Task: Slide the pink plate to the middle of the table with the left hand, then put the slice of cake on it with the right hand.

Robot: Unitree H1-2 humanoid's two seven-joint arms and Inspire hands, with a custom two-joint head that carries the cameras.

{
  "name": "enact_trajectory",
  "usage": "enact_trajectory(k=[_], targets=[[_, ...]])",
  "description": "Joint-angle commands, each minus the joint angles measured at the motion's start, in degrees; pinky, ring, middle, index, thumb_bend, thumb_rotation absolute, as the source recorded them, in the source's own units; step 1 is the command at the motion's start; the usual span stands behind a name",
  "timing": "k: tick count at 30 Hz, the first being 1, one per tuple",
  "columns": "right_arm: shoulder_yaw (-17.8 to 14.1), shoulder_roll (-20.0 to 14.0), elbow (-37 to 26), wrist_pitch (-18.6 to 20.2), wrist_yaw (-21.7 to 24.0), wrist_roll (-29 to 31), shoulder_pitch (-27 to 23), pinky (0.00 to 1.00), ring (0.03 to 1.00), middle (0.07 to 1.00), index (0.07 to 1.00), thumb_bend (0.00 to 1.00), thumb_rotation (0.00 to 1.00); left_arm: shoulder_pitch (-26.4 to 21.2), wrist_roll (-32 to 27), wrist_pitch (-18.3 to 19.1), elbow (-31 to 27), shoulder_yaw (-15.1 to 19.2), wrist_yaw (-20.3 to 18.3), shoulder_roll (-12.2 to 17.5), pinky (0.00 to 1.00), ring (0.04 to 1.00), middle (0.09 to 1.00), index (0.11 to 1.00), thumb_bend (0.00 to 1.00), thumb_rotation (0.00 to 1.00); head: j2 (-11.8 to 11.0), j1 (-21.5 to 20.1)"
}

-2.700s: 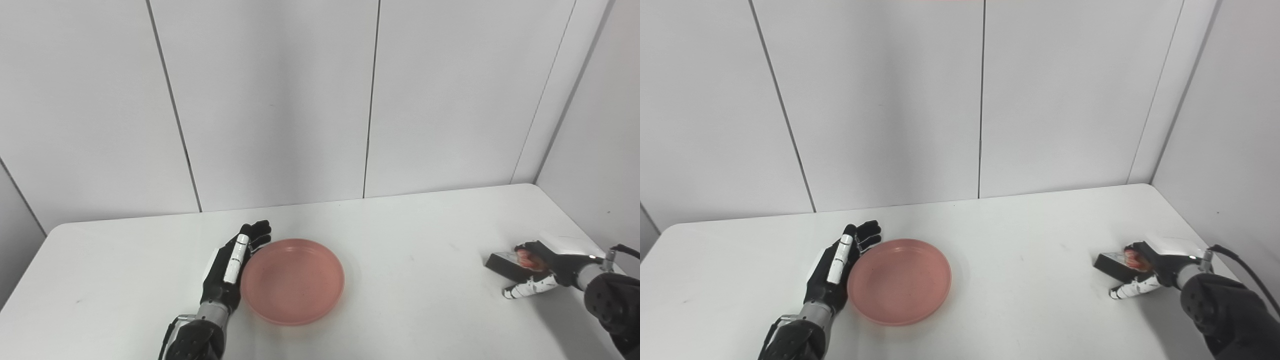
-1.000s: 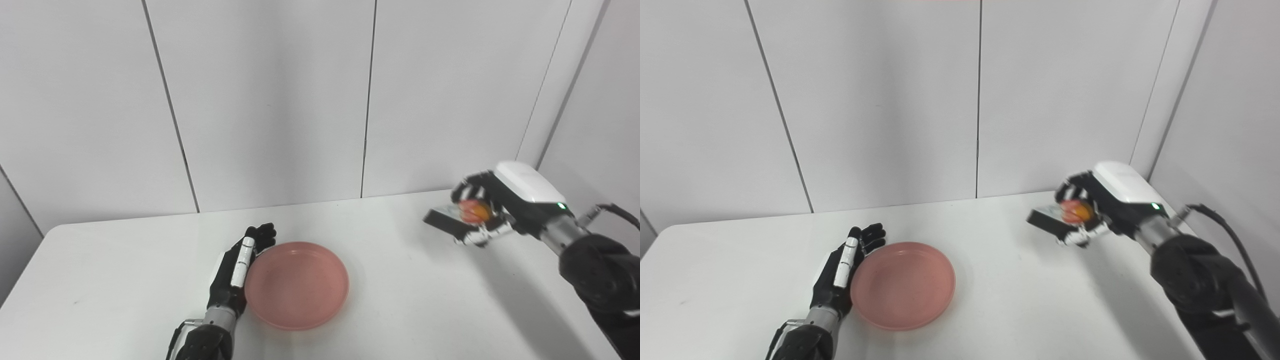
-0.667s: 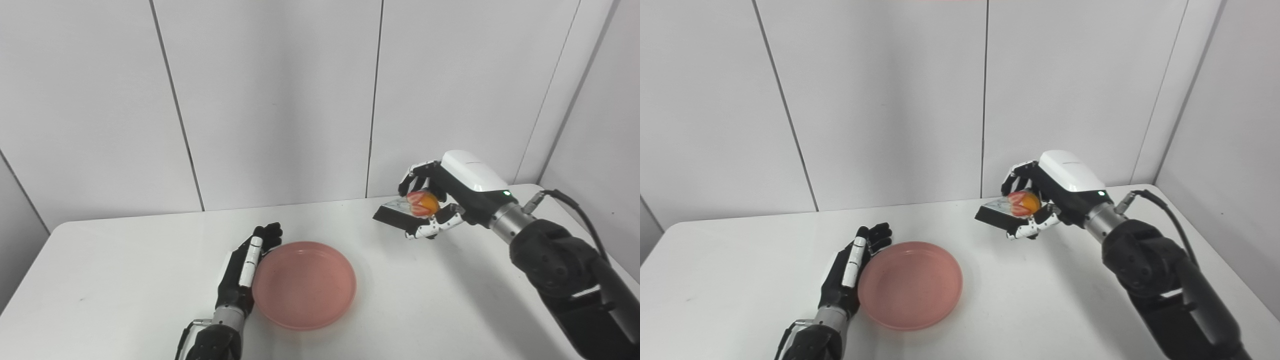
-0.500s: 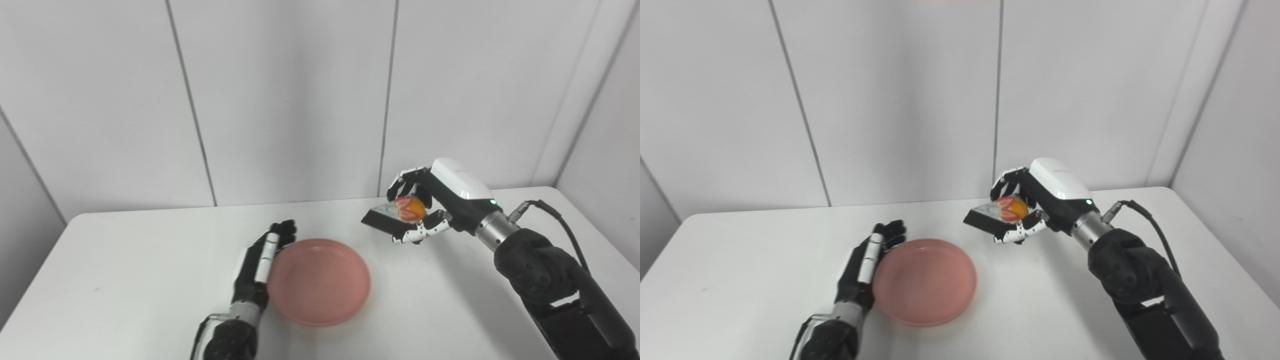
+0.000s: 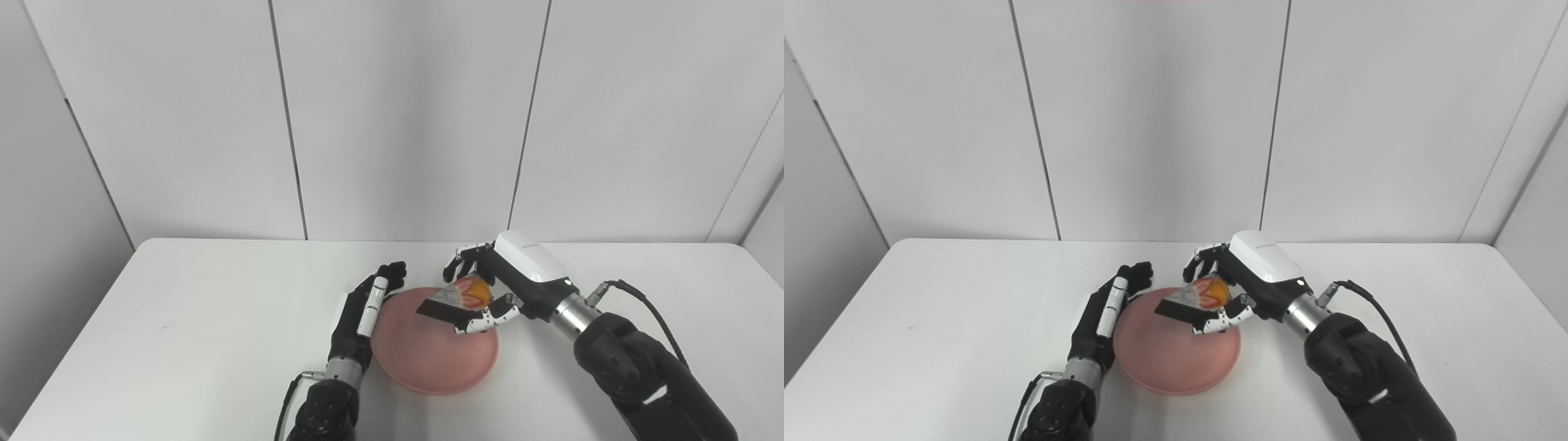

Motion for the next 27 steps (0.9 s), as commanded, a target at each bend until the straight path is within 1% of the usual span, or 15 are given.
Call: enact_trajectory(k=[1,2,7,11,12,15,19,22,25,27], targets=[[0.17,0.44,1.19,-4.16,-2.16,0.05,-3.31,0.36,0.411,0.455,0.507,0.53,0.0,-0.57,0.99,-0.02,1.29,-0.98,0.21,-2.25,0.8,0.823,0.796,0.725,0.64,0.95,0.03,0.54],[0.31,0.66,2.13,-5.13,-2.63,0.0,-3.46,0.33,0.387,0.447,0.507,0.53,0.0,-0.58,1.08,-0.25,1.48,-1.03,0.36,-2.27,0.79,0.815,0.792,0.729,0.65,0.96,0.05,0.62],[1.23,1.48,7.11,-8.88,-5.22,-1.15,-4.21,0.33,0.389,0.445,0.509,0.53,0.0,-0.47,0.66,0.63,1.32,-0.68,0.68,-2.48,0.79,0.81,0.786,0.732,0.66,0.99,0.13,1.23],[1.89,2.01,11.69,-11.42,-6.18,-0.89,-4.97,0.34,0.395,0.448,0.51,0.52,0.0,-0.38,0.73,0.71,1.15,-0.13,1.32,-2.66,0.79,0.796,0.772,0.741,0.64,1.0,0.08,1.28],[2.14,2.1,12.51,-11.69,-6.42,-0.91,-5.13,0.34,0.393,0.445,0.513,0.52,0.0,-0.34,0.82,0.78,1.05,-0.06,1.41,-2.66,0.78,0.791,0.77,0.747,0.64,1.0,0.08,1.28],[4.31,1.99,15.35,-11.92,-8.11,-0.89,-6.09,0.34,0.398,0.447,0.516,0.52,0.0,-0.26,0.97,0.66,1.01,-0.01,1.44,-2.55,0.77,0.789,0.773,0.75,0.65,1.0,0.08,1.22],[6.46,1.83,17.41,-11.93,-9.85,-0.76,-6.99,0.33,0.385,0.443,0.515,0.52,0.0,-0.01,1.04,1.03,0.4,0.06,1.73,-2.63,0.76,0.786,0.776,0.761,0.64,1.0,0.17,1.19],[6.85,1.9,17.71,-11.92,-10.12,-0.74,-7.11,0.33,0.384,0.443,0.515,0.52,0.0,0.05,0.91,1.03,0.42,0.04,1.68,-2.57,0.77,0.788,0.779,0.766,0.64,1.0,0.17,1.19],[6.93,1.93,18.02,-11.91,-10.15,-0.99,-7.18,0.36,0.411,0.455,0.509,0.53,0.0,-0.06,0.82,0.78,0.87,0.0,1.47,-2.43,0.77,0.793,0.782,0.762,0.65,1.0,0.12,1.02],[6.86,1.9,18.27,-11.88,-10.1,-1.28,-7.22,0.35,0.41,0.459,0.506,0.53,0.0,-0.02,0.75,0.87,0.91,0.01,1.38,-2.39,0.76,0.794,0.788,0.763,0.65,1.0,0.12,1.02]])
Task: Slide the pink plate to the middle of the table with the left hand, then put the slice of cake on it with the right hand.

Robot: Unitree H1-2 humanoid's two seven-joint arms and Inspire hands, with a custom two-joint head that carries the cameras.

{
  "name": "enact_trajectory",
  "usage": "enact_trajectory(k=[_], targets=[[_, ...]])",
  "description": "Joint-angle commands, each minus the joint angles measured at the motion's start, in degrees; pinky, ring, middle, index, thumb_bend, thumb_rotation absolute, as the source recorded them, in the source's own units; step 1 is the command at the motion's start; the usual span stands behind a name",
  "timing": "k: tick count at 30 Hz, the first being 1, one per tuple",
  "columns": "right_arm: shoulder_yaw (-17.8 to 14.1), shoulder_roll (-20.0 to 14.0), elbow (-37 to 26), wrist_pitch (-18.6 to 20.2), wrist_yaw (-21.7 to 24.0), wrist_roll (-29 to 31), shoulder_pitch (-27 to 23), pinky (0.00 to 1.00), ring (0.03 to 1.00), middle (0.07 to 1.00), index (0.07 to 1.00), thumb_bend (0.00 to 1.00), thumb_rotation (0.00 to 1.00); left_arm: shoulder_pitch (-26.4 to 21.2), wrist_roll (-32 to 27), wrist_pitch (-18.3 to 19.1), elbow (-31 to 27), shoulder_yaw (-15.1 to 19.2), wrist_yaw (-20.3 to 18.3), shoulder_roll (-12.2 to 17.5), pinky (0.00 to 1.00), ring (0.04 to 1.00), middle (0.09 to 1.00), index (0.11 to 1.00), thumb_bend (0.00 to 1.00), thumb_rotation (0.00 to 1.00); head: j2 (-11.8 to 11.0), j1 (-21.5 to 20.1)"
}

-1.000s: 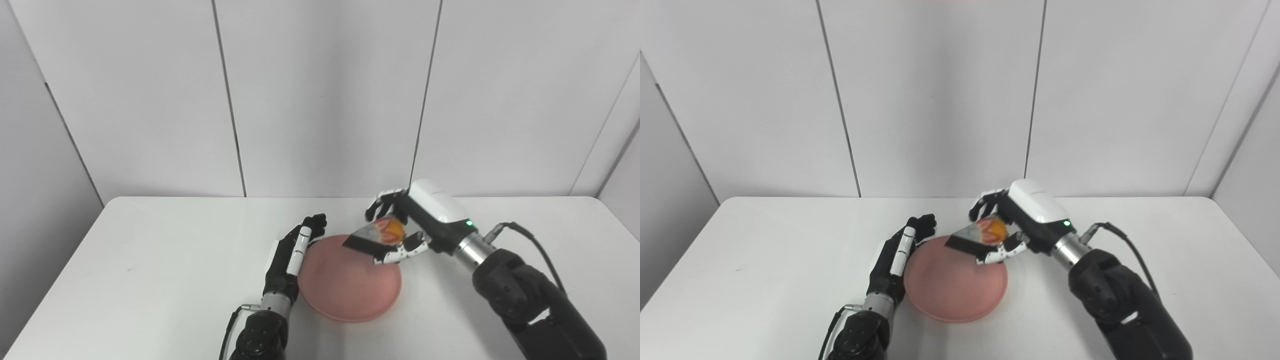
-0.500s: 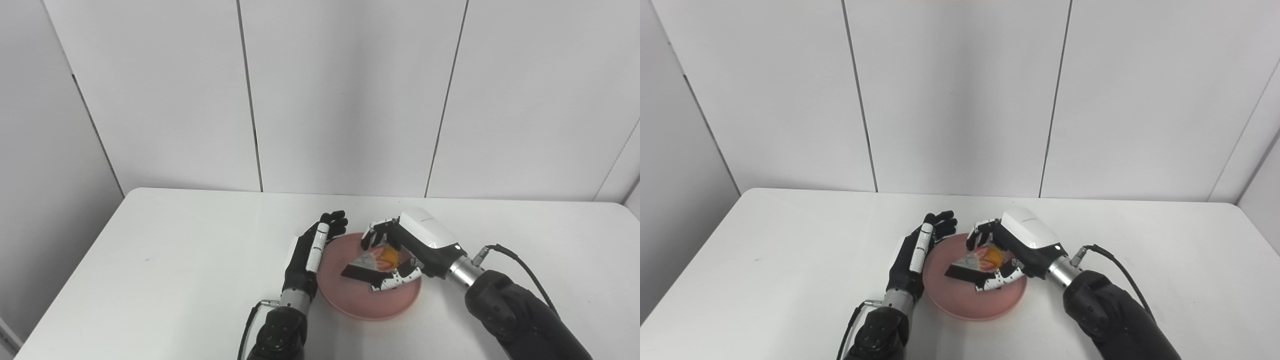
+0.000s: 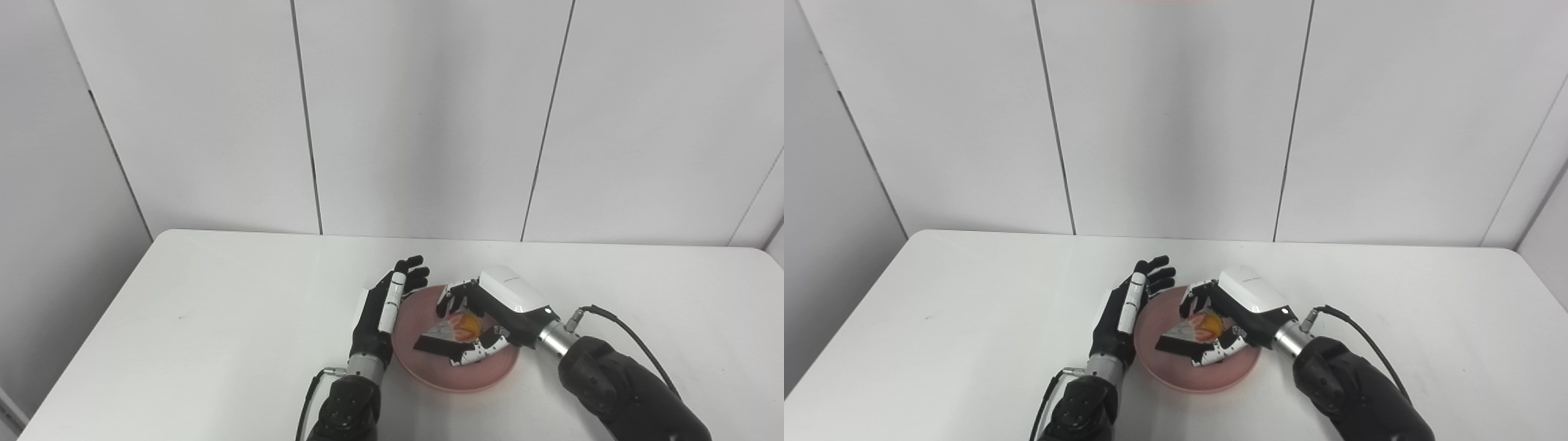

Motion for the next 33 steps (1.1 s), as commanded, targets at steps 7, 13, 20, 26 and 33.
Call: enact_trajectory(k=[7,13,20,26,33], targets=[[-1.11,-0.51,-2.81,-0.18,-1.33,-2.77,-2.13,0.44,0.535,0.509,0.485,0.53,0.01,0.52,0.04,0.94,0.45,-0.4,-0.68,-0.86,0.75,0.796,0.812,0.774,0.65,1.0,0.14,-0.3],[-2.28,-0.48,-5.57,0.49,-0.18,-2.47,-1.13,0.58,0.643,0.672,0.496,0.52,0.15,0.98,-0.64,0.99,-0.1,-0.05,-1.04,-0.87,0.75,0.775,0.789,0.776,0.63,1.0,0.15,-0.75],[-3.46,-0.44,-7.54,0.69,0.29,-1.96,0.02,0.61,0.698,0.732,0.648,0.84,0.34,1.74,-0.51,1.06,-1.32,-0.12,-0.88,-0.87,0.75,0.77,0.782,0.792,0.62,1.0,0.08,-0.59],[-5.95,-0.4,-10.45,1.11,-0.3,-1.06,1.92,0.62,0.715,0.755,0.689,0.79,0.49,2.05,-0.12,1.29,-2.04,-0.07,-0.38,-0.89,0.77,0.806,0.799,0.791,0.64,1.0,0.27,-0.71],[-10.23,0.65,-10.88,-0.23,-4.56,0.72,3.52,0.61,0.71,0.752,0.687,0.74,0.48,2.58,0.39,1.36,-2.92,0.09,0.63,-0.91,0.79,0.799,0.8,0.781,0.65,1.0,0.42,-0.67]])
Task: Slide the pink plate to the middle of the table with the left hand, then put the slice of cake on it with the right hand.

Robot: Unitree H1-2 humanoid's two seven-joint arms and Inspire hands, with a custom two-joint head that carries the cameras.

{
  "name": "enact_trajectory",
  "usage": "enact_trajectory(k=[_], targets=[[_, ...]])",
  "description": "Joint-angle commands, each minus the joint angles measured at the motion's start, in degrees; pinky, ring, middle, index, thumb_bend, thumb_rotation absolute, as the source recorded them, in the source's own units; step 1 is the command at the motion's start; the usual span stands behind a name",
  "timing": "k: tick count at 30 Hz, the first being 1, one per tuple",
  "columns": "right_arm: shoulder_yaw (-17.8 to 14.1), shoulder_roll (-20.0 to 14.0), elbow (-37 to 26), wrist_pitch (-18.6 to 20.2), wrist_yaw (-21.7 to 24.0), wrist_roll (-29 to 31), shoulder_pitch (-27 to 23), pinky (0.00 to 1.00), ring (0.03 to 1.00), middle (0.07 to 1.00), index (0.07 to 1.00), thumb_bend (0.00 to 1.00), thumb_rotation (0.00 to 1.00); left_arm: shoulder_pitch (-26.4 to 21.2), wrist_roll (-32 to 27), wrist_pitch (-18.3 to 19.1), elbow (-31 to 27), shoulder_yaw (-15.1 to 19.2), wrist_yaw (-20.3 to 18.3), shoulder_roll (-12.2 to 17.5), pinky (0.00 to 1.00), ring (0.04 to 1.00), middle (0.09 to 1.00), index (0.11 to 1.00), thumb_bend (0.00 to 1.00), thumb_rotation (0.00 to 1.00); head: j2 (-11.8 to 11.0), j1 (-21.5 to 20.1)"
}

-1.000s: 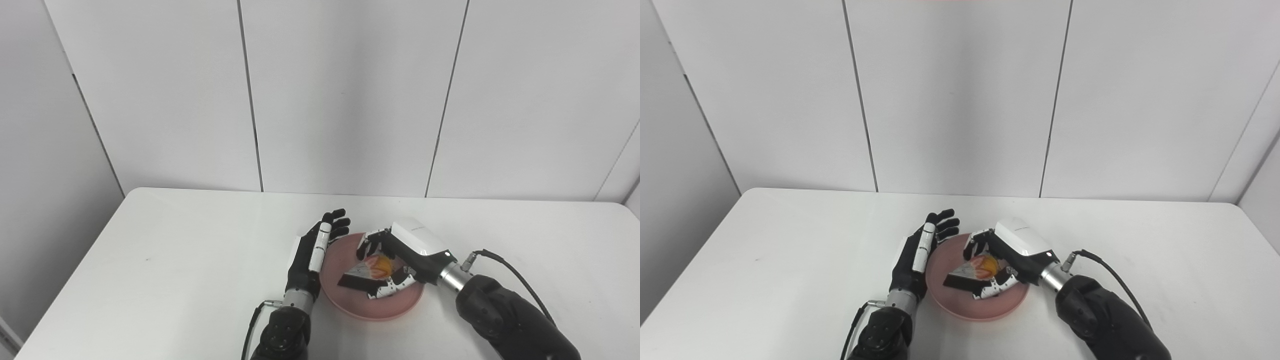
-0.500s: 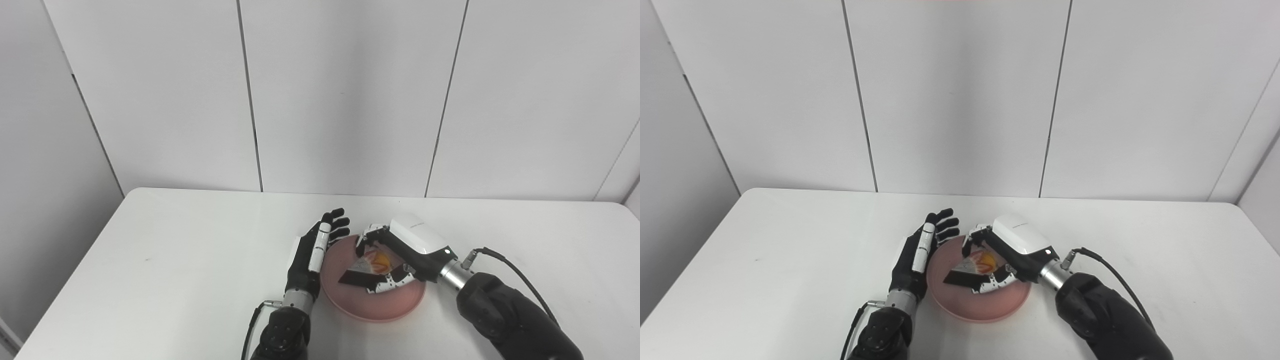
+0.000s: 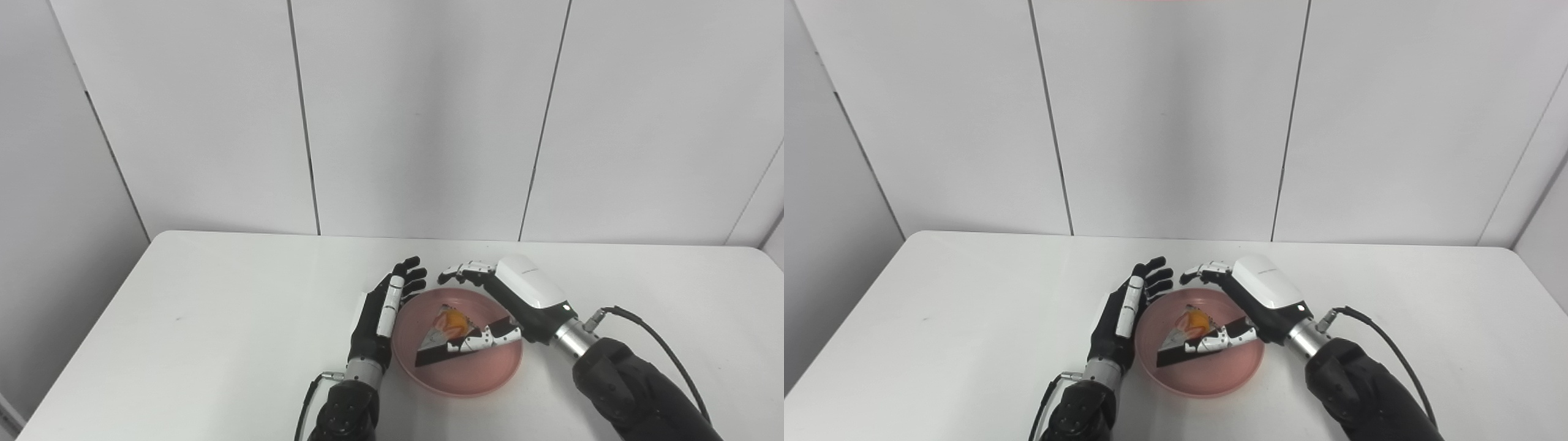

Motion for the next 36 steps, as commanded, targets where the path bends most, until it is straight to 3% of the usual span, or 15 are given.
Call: enact_trajectory(k=[1,5,11,14,16,21,25,29,31,32,36], targets=[[-2.91,0.8,-0.16,-1.96,-4.71,2.67,-0.89,0.6,0.702,0.744,0.685,0.74,0.48,0.81,0.43,0.46,-0.14,0.16,0.95,-0.82,0.79,0.798,0.798,0.78,0.65,1.0,0.02,-0.01],[-7.68,4.05,2.3,-3.04,-7.87,10.36,0.45,0.61,0.693,0.715,0.68,0.72,0.59,0.94,1.01,-2.31,0.51,0.68,2.73,-1.19,0.8,0.815,0.803,0.775,0.64,1.0,-0.07,-0.27],[-17.32,12.36,4.43,0.4,-6.24,30.25,3.86,0.61,0.682,0.718,0.712,0.69,0.76,1.29,5.05,-6.19,1.05,0.77,8.52,-1.85,0.89,0.912,0.916,0.871,0.72,1.0,-0.05,-0.45],[-20.51,15.23,4.97,4.48,-5.9,36.16,4.83,0.63,0.709,0.75,0.745,0.65,0.82,1.48,6.86,-7.08,1.12,0.64,10.88,-2.09,0.94,0.956,0.955,0.912,0.75,1.0,0.06,-0.74],[-21.57,16.22,5.27,5.97,-5.69,38.24,5.2,0.67,0.747,0.794,0.784,0.69,0.86,1.62,8.04,-7.03,0.93,0.55,12.31,-2.16,0.96,0.977,0.974,0.929,0.75,1.0,0.21,-0.92],[-24.6,19.03,4.76,14.23,-5.12,45.11,6.11,0.7,0.749,0.795,0.768,0.74,0.9,1.84,9.92,-7.2,1.02,0.32,14.82,-2.28,1.0,0.991,0.999,0.978,0.72,1.0,0.28,-1.11],[-25.61,20.56,4.6,17.48,-5.19,47.71,6.71,0.71,0.756,0.798,0.78,0.71,0.92,2.08,11.79,-6.11,0.89,-0.29,16.52,-2.29,1.0,1.0,1.0,1.0,0.66,1.0,0.33,-1.15],[-24.12,20.55,5.14,17.37,-5.08,46.18,7.4,0.75,0.806,0.855,0.833,0.73,0.98,2.3,10.52,-5.01,0.25,-0.54,14.95,-2.07,1.0,1.0,1.0,1.0,0.66,1.0,0.49,-1.24],[-22.98,20.04,6.0,16.05,-4.7,44.69,7.56,0.8,0.842,0.884,0.857,0.74,0.99,2.37,10.1,-4.8,0.0,-0.5,14.49,-1.98,1.0,1.0,1.0,1.0,0.68,1.0,0.49,-1.36],[-22.51,19.84,6.4,15.45,-4.54,44.0,7.63,0.88,0.884,0.91,0.881,0.75,1.0,2.39,9.87,-4.82,-0.03,-0.45,14.19,-1.93,1.0,1.0,1.0,1.0,0.69,1.0,0.49,-1.46],[-21.14,19.02,7.47,14.27,-3.94,41.94,7.62,0.99,0.953,0.941,0.912,0.77,1.0,2.48,9.23,-4.47,-0.34,-0.23,13.44,-1.85,1.0,1.0,1.0,1.0,0.71,1.0,0.49,-1.75]])
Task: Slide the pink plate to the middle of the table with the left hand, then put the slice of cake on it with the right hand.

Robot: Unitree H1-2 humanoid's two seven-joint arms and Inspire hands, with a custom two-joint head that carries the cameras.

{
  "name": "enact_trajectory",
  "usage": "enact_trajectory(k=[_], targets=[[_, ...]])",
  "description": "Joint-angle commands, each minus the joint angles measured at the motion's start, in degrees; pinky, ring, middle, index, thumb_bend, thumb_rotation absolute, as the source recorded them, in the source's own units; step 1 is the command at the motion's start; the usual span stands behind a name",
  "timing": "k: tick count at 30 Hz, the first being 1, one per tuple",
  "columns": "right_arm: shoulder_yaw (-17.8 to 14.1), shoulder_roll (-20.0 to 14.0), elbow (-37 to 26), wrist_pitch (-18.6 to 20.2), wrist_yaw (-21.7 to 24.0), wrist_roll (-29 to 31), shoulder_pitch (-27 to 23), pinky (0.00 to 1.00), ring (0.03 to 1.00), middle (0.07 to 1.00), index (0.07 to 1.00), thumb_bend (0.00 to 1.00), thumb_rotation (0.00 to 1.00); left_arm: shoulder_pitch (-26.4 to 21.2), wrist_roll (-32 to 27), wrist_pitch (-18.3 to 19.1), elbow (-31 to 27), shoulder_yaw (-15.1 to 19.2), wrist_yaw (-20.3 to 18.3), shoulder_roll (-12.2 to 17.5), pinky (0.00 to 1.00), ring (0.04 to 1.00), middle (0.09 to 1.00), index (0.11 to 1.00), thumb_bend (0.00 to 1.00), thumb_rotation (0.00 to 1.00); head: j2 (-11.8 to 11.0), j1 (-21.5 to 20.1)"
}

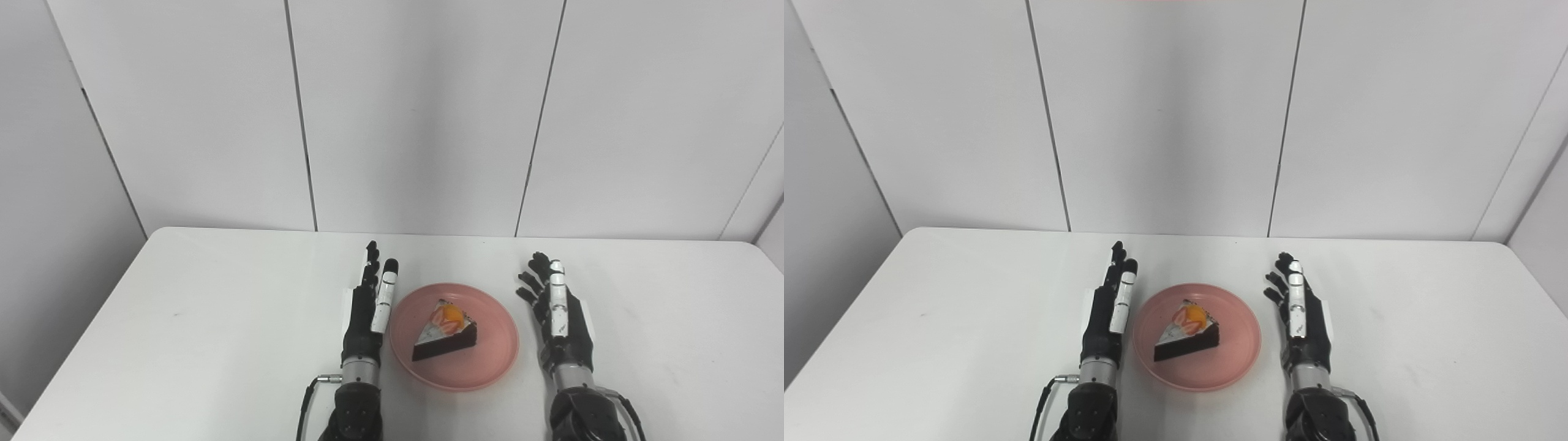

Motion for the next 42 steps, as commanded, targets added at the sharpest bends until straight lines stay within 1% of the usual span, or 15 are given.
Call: enact_trajectory(k=[1,6,10,15,18,24,28,31,38,42], targets=[[0.68,-0.32,0.97,-0.85,0.72,-0.8,0.57,0.99,0.959,0.946,0.915,0.77,1.0,1.15,-0.45,0.0,0.17,0.12,-0.63,-0.09,1.0,1.0,1.0,1.0,0.71,1.0,0.05,0.01],[0.92,-0.54,1.59,-1.6,0.96,-1.41,0.39,1.0,0.967,0.95,0.913,0.77,1.0,0.84,-0.75,-0.81,0.91,0.28,-0.71,0.12,1.0,0.997,1.0,0.997,0.73,1.0,0.04,-0.08],[2.0,-1.21,1.99,-2.73,0.15,-4.0,0.33,1.0,0.972,0.947,0.913,0.77,1.0,0.76,-1.08,-0.45,0.77,0.33,-1.09,0.32,1.0,0.997,1.0,0.998,0.74,1.0,0.1,-0.32],[2.78,-1.74,2.27,-3.84,0.15,-5.5,0.52,1.0,0.983,0.958,0.914,0.79,1.0,0.84,-1.96,-0.16,0.3,0.36,-1.88,0.35,1.0,1.0,1.0,1.0,0.73,1.0,0.06,-0.31],[3.0,-1.82,2.38,-4.88,0.1,-5.98,0.63,1.0,0.971,0.958,0.915,0.78,1.0,0.87,-2.03,0.11,0.08,0.33,-2.04,0.38,1.0,1.0,1.0,1.0,0.72,1.0,0.12,-0.42],[2.89,-2.0,2.75,-5.8,0.52,-5.75,0.65,1.0,0.971,0.961,0.915,0.8,1.0,0.69,-1.87,0.47,-0.08,0.13,-2.1,0.41,1.0,1.0,1.0,1.0,0.72,1.0,-0.02,-0.37],[2.77,-2.02,2.32,-5.57,0.79,-5.41,0.86,1.0,0.967,0.963,0.917,0.79,1.0,0.82,-1.9,0.73,-0.58,0.09,-2.19,0.32,1.0,1.0,1.0,1.0,0.72,1.0,-0.02,-0.37],[2.68,-1.95,1.77,-4.98,0.89,-5.07,1.08,0.97,0.967,0.97,0.922,0.79,1.0,0.98,-1.77,0.97,-1.02,0.05,-2.15,0.29,1.0,1.0,1.0,1.0,0.7,1.0,0.14,-0.41],[2.44,-1.7,1.8,-5.26,1.33,-4.21,1.24,0.96,0.95,0.967,0.926,0.78,1.0,1.43,-2.28,1.01,-1.49,0.13,-2.53,0.15,1.0,1.0,1.0,1.0,0.69,1.0,0.29,-0.37],[2.5,-1.6,2.34,-5.77,1.42,-3.96,1.19,0.96,0.945,0.958,0.922,0.81,1.0,1.78,-2.4,0.97,-1.67,0.19,-2.62,0.08,1.0,1.0,1.0,1.0,0.7,1.0,0.29,-0.6]])
